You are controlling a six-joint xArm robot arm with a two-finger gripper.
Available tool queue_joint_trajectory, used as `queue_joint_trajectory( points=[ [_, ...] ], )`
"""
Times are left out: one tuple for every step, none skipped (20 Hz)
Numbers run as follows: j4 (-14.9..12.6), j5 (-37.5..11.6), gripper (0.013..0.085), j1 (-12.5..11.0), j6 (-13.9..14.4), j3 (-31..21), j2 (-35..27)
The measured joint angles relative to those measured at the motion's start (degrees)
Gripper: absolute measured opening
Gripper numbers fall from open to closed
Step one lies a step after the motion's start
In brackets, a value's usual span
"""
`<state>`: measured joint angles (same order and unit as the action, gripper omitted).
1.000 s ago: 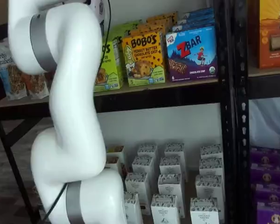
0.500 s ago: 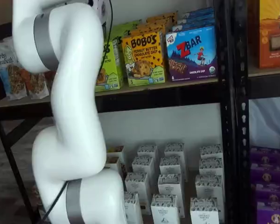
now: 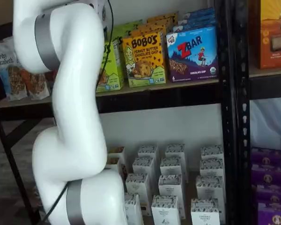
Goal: Pick the green box on the top shelf, the fourth from the left
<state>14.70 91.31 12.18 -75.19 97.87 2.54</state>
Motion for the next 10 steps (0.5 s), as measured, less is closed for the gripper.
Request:
queue_joint_trajectory(
  points=[
    [-0.1,-0.1,0.0850,0.1,0.1,-0.1,-0.1],
    [-0.3,0.0,0.0850,0.2,0.1,0.0,-0.3],
    [-0.4,0.2,0.0850,0.4,0.2,0.2,-0.5],
    [-0.5,0.2,0.0850,0.4,0.3,0.3,-0.7],
    [-0.5,0.2,0.0850,0.5,0.3,0.4,-0.9],
    [-0.5,0.2,0.0850,0.6,0.3,0.5,-1.1],
    [-0.6,0.2,0.0850,0.6,0.4,0.5,-1.2],
    [-0.6,0.2,0.0850,0.7,0.4,0.7,-1.4],
    [-0.7,0.2,0.0850,0.7,0.4,0.8,-1.6],
    [-0.8,0.4,0.0850,0.8,0.4,1.0,-1.9]
  ],
)
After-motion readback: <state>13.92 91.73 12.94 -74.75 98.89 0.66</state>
